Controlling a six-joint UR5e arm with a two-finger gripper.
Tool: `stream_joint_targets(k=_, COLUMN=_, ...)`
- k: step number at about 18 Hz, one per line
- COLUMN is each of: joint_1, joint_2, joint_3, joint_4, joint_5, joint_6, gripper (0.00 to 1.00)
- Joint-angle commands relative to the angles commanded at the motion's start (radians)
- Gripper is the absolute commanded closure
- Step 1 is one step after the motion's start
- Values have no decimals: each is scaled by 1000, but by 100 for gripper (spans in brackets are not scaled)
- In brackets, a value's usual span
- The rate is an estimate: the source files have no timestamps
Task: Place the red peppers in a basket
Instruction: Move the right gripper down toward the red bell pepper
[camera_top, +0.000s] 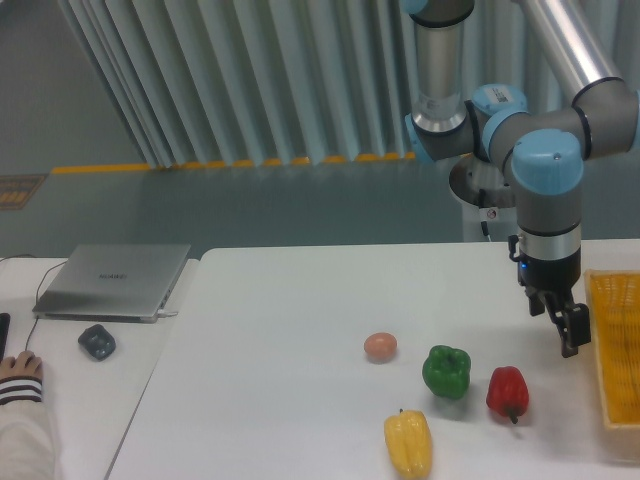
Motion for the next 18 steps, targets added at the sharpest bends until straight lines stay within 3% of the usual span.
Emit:
stream_joint_targets(k=10, joint_1=-44, joint_2=8, joint_3=9, joint_4=3, joint_5=3, joint_6=-8, gripper=0)
stream_joint_targets(k=18, joint_1=-84, joint_2=23, joint_3=-41, joint_4=6, joint_5=40, joint_6=-15, gripper=0)
